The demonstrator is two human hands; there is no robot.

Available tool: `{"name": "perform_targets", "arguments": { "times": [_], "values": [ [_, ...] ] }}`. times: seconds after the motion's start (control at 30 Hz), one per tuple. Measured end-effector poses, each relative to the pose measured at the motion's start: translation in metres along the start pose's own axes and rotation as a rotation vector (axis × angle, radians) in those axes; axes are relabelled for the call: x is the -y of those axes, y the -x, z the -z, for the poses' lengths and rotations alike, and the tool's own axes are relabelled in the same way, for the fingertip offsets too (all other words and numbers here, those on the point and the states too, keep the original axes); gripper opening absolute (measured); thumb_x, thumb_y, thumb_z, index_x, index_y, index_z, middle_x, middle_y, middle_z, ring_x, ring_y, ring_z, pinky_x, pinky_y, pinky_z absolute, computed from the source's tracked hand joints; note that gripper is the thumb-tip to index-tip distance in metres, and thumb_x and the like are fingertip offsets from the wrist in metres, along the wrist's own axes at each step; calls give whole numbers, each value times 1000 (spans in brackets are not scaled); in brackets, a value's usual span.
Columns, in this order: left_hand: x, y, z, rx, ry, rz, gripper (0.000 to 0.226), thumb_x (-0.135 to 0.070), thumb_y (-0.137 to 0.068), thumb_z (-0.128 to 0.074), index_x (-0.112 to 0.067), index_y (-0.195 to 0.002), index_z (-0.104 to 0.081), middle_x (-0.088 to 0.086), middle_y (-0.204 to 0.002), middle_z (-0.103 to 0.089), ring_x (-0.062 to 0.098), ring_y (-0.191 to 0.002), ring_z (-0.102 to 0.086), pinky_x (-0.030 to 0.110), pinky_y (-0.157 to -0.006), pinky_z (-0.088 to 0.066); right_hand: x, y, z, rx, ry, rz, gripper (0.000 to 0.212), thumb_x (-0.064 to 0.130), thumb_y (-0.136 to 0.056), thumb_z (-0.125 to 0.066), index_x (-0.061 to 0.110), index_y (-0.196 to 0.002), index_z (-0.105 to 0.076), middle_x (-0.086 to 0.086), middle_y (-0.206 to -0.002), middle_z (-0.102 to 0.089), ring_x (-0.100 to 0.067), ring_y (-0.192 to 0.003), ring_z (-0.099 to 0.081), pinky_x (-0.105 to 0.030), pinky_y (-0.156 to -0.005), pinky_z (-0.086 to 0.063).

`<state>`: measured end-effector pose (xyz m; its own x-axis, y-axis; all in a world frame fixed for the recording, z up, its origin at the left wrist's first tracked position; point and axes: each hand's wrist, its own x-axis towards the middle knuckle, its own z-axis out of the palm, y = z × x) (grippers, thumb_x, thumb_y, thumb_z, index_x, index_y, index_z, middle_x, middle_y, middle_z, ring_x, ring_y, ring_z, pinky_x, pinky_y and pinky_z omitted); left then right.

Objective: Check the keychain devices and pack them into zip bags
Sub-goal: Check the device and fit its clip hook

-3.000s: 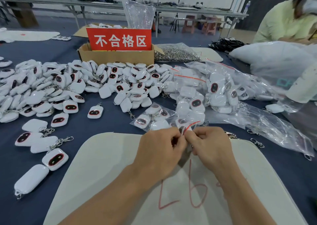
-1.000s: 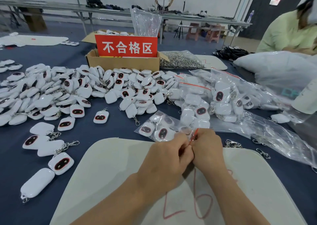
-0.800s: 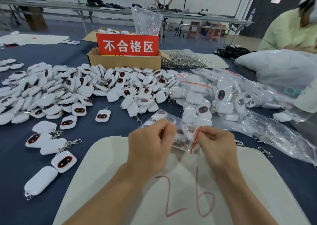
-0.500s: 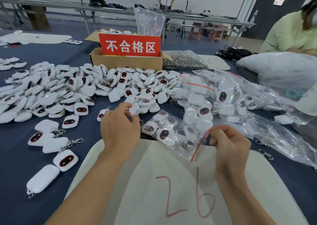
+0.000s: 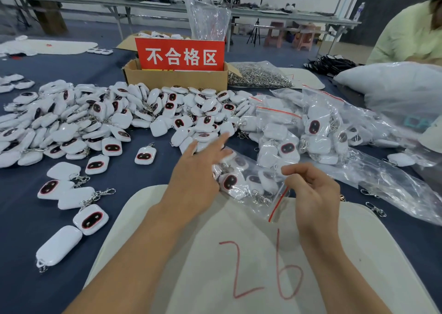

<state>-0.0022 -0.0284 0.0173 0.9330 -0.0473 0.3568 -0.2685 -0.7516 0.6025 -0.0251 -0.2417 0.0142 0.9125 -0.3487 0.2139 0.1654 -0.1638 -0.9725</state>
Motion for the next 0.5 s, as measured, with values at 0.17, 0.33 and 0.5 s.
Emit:
{"name": "perform_targets", "arguments": {
  "times": [0.17, 0.33, 0.5],
  "values": [
    [30, -8, 16, -77, -195, 189, 88, -1, -91, -56, -29, -164, -16, 2, -172, -19, 21, -159, -9, 39, -127, -11, 6, 4, -4, -29, 67, 53, 24, 22, -68, -61, 33, -81, -77, 6, -81, -64, -2, -64, -53, -19, -64, -42],
    [43, -7, 10, 83, -225, 212, 65, -19, -100, -48, -26, -161, -27, -3, -172, -15, 17, -156, -17, 43, -128, -10, 13, 23, -19, 250, 385, 302, 53, 24, -70, -60, 45, -116, -73, 37, -131, -56, 11, -126, -42, -4, -102, -27],
    [40, -4, 7, -47, -212, 213, 56, -19, -97, -56, -27, -151, -47, -4, -151, -45, 27, -126, -51, 40, -103, -41, 10, 21, -26, 532, 714, 237, 56, 37, -73, -50, 53, -124, -67, 25, -130, -57, -8, -132, -42, -24, -117, -23]
  ]
}}
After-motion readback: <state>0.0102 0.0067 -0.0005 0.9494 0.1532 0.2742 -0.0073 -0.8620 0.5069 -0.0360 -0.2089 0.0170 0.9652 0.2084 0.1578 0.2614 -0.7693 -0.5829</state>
